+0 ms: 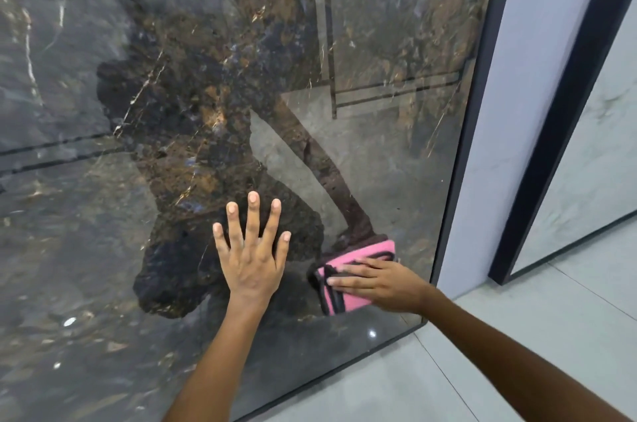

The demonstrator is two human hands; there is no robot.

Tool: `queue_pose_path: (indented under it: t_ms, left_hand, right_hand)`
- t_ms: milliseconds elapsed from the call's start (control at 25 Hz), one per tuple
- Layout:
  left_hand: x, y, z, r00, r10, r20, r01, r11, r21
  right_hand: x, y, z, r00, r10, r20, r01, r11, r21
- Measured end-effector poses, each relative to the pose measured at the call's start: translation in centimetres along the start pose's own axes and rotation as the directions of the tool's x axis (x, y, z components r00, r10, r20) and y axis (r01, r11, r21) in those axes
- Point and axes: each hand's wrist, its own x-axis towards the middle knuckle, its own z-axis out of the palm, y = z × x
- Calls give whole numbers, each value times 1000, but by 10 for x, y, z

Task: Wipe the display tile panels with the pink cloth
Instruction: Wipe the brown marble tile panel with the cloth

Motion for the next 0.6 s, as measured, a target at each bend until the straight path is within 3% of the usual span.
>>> queue_pose_path:
  t_ms: [80,120,200,240,280,320,440,480,560,600]
  left_hand:
    - [0,0,5,1000,15,-21,-14,998,54]
    - [3,0,7,999,17,-33,-14,997,77]
    - [9,0,9,999,20,-43,-16,996,88]
    - [9,1,9,999,17,-36,-14,997,80]
    - [7,2,7,1000,9,-25,-8,998,65]
    - [5,6,4,1000,-7,-14,8,999,36]
    - [13,18,-11,999,-43,-15,42,998,-44]
    - [23,19,-13,999,-26,-33,24,999,-39]
    - [48,18,-13,1000,-19,-22,19,1000,4]
    - [58,17,-10,1000,-27,-7,28,999,44]
  right_hand:
    - [-10,37,-15,976,183,-119,-179,983,41]
    - [-3,62,-28,913,347,-214,-338,938,80]
    - [32,103,-55,657,645,-390,-592,762,263]
    - [54,104,-60,562,720,-408,-617,693,372]
    - [72,92,-56,529,742,-411,-607,670,428]
    - [82,69,-47,581,708,-401,-572,706,418]
    - [38,1,-4,899,372,-232,-351,928,129]
    - [16,-1,0,946,288,-150,-283,958,54]
    - [-10,29,-8,946,288,-151,-284,958,46]
    - [-10,52,-16,886,410,-217,-398,912,97]
